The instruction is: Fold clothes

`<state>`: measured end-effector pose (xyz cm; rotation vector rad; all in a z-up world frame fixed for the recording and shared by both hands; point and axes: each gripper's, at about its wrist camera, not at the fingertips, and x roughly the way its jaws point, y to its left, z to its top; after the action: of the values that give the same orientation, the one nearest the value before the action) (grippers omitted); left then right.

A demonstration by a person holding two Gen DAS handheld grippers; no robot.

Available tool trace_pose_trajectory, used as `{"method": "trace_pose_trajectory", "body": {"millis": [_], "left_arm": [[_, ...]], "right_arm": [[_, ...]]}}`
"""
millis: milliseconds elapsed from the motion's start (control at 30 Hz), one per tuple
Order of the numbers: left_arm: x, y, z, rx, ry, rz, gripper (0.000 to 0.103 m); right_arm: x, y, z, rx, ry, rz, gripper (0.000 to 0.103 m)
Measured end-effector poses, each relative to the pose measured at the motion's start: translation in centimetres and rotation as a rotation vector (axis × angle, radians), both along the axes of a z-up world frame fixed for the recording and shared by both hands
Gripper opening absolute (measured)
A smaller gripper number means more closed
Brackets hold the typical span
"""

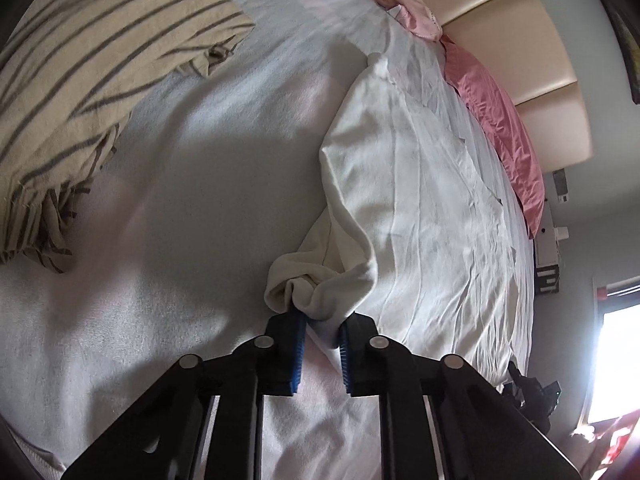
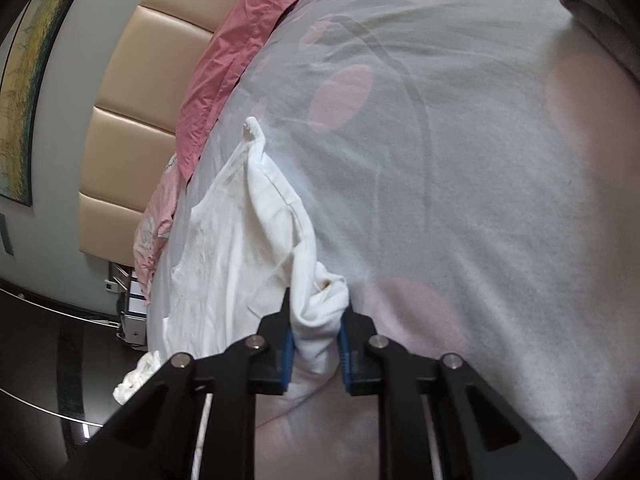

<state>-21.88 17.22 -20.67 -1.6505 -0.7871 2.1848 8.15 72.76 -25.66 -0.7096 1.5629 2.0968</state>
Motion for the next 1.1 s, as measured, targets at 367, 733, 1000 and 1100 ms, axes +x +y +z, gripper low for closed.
{"method": "trace_pose_trajectory", "body": {"millis": [367,733,1000,1100], "left_arm": [[2.4,0.2,6.5,-0.03,0.17,-0.074,0.008],[5.4,-0.6,5.8,-0.051,0.067,-0.109,0.008],[4.3,1.1,0.9,-0.18,-0.103,-0.153,0.011],[4.1,1.8,0.2,-0.229,-0.137,-0.169,0.017]], "right_arm": [[2.0,-2.9,6.9,0.17,-0.053,0.014,0.007],[8.3,-4.8,6.6,0.076,-0.155,-0.043,0.007],[7.5,-4.3,1.9,-0.036,-0.266,-0.036,0.008],[7.7,-4.4,1.1,-0.079,-0.272,-0.032,0.011]]}}
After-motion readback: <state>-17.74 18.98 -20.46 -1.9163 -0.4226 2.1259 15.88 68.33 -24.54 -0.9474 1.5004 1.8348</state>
